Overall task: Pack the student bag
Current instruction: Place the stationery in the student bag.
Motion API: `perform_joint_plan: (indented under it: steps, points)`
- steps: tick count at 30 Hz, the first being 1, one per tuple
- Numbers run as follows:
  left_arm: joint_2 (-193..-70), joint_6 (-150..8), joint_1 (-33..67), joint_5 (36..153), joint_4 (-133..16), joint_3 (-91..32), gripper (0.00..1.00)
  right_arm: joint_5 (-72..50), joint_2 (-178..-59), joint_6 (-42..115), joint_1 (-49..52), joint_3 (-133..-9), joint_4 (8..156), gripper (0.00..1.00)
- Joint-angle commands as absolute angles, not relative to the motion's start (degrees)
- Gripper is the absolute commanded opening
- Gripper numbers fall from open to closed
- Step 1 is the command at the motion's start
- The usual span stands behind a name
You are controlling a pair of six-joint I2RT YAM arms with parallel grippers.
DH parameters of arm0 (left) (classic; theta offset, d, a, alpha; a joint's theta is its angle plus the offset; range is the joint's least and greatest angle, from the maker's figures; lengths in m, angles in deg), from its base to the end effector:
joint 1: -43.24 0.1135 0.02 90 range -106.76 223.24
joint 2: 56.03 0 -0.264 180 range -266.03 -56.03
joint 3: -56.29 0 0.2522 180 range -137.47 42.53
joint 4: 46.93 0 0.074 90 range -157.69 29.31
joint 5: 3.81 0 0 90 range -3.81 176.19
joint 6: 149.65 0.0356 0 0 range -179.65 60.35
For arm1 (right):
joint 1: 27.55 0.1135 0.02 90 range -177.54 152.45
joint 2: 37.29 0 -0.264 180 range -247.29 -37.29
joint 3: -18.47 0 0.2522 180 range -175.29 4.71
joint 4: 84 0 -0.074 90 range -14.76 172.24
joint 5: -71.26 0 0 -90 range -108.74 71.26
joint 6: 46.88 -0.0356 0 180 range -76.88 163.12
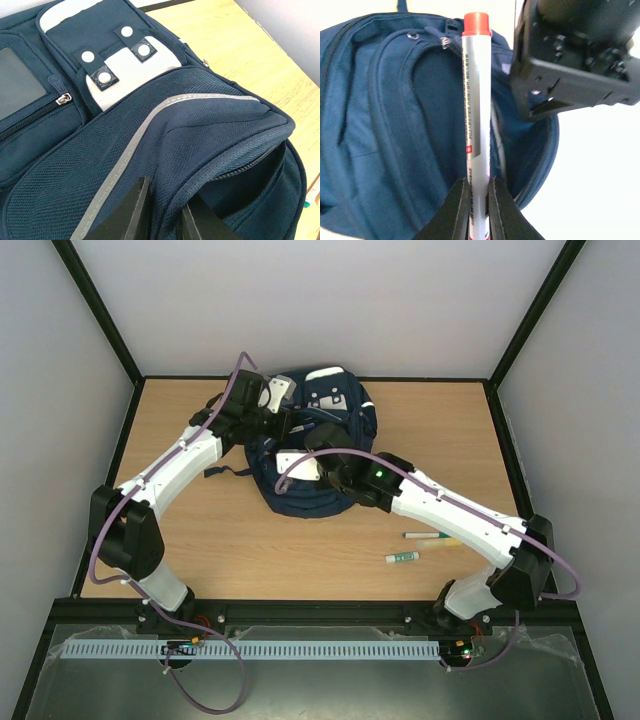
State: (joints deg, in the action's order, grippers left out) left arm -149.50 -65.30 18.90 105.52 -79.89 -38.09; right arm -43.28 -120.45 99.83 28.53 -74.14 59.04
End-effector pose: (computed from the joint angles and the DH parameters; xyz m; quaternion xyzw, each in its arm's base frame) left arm 0.3408 -0.1671 0.3239 0.2203 0.8378 -0.2654 0.4233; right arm 0.1974 0.2670 0.3679 -0.6348 0.5542 -0.1845 0.5058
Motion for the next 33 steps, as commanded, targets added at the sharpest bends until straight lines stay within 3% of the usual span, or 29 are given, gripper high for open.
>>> perform_joint_plan:
  steps: [1, 33]
  points:
    - [-147.5, -67.1, 19.8, 106.5, -75.3, -40.4, 0.13, -44.9, -123.0, 109.1, 28.0, -76.2, 62.6, 0.01]
    - [-147.4, -68.0, 19.8, 106.1, -75.7, -40.4, 0.14, -46.6, -142.9, 127.7, 16.5, -65.8, 98.3, 0.04]
